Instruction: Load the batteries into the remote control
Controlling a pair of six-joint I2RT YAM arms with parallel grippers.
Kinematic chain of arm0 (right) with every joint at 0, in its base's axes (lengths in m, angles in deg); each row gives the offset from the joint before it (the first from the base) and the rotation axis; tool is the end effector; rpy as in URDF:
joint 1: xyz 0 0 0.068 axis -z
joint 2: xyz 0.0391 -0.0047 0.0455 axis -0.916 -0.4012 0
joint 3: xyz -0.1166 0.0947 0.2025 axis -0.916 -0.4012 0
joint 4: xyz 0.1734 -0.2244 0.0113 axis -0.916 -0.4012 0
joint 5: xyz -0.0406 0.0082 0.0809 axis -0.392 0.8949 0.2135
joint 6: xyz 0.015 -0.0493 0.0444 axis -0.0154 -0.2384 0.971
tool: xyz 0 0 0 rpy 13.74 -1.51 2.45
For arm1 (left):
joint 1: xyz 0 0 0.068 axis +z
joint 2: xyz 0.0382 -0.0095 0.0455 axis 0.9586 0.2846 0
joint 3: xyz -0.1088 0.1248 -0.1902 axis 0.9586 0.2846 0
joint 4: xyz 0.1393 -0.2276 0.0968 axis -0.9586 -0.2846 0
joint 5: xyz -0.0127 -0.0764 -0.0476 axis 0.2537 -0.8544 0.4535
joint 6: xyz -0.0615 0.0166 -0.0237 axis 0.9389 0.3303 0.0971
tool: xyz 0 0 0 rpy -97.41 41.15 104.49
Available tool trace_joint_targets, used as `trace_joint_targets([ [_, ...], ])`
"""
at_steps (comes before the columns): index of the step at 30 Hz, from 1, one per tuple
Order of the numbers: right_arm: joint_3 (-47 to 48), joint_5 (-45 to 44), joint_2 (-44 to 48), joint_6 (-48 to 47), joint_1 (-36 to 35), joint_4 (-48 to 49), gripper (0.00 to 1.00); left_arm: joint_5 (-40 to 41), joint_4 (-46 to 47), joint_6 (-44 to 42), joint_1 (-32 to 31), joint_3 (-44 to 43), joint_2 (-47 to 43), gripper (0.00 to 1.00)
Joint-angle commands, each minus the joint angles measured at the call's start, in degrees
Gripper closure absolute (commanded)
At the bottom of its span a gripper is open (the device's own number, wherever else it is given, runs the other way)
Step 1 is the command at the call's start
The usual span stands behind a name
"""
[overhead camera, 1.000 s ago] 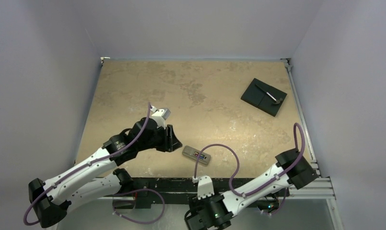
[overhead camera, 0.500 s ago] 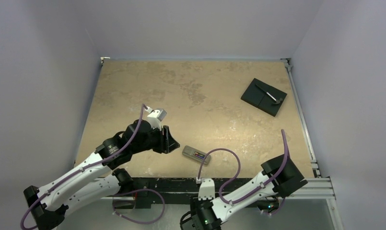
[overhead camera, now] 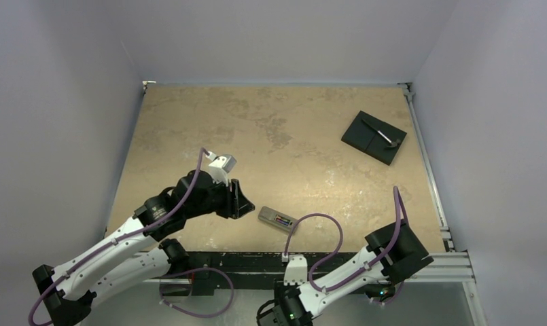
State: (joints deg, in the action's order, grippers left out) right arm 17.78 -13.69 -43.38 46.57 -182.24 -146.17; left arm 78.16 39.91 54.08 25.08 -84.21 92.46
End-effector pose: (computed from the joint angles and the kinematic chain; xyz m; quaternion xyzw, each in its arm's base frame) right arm -0.1168 0.2835 0.1187 -0.0033 0.9842 0.0446 0.1713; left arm 0.1388 -0.1643 0.2641 0.0890 0.8667 -0.3708 0.3216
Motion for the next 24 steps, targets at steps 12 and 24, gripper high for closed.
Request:
trace_joint_targets([
  [12, -2.26, 0.04, 0.93, 5.48, -0.38, -0.36, 0.52, -1.49, 0.29, -1.12, 0.30, 0.48, -1.29, 0.61],
  [24, -4.40, 0.49, 1.97, 6.98, -0.38, 0.62, 0.72, -1.37, 0.23, -0.93, 0.29, 0.59, -1.47, 0.61],
])
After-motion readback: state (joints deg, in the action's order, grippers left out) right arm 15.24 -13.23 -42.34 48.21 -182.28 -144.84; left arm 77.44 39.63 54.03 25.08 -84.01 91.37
